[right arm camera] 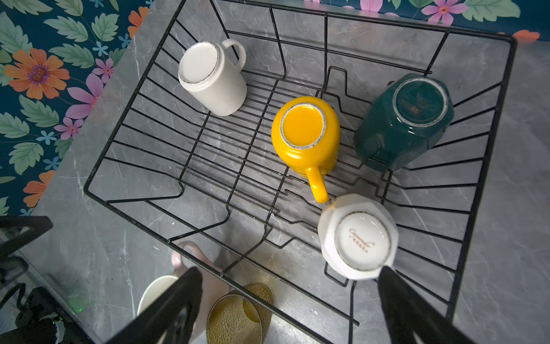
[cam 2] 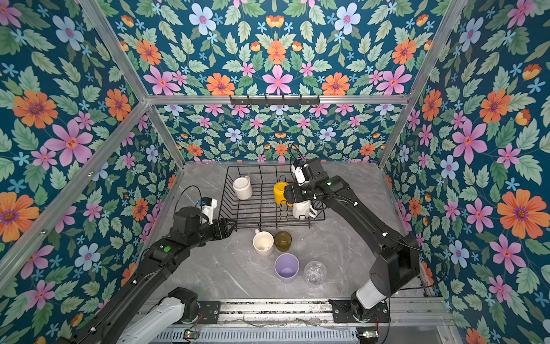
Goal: Load cups into a dish rack
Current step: Pick up the cup from the center of the table.
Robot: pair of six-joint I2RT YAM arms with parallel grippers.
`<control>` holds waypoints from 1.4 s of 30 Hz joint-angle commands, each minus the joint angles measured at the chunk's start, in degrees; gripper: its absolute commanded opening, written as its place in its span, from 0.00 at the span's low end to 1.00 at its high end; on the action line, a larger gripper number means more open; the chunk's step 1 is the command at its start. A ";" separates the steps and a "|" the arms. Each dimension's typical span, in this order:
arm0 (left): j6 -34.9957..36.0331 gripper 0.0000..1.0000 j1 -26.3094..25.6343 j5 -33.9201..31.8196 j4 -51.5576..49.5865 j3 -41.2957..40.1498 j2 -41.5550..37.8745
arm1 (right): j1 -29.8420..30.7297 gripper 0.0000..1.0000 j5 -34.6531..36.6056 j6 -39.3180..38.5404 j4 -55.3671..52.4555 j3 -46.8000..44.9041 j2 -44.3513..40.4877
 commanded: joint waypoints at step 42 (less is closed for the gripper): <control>-16.04 0.50 -29.13 -26.59 1.63 1.02 20.39 | -0.46 0.92 0.35 0.90 3.04 -8.62 -5.53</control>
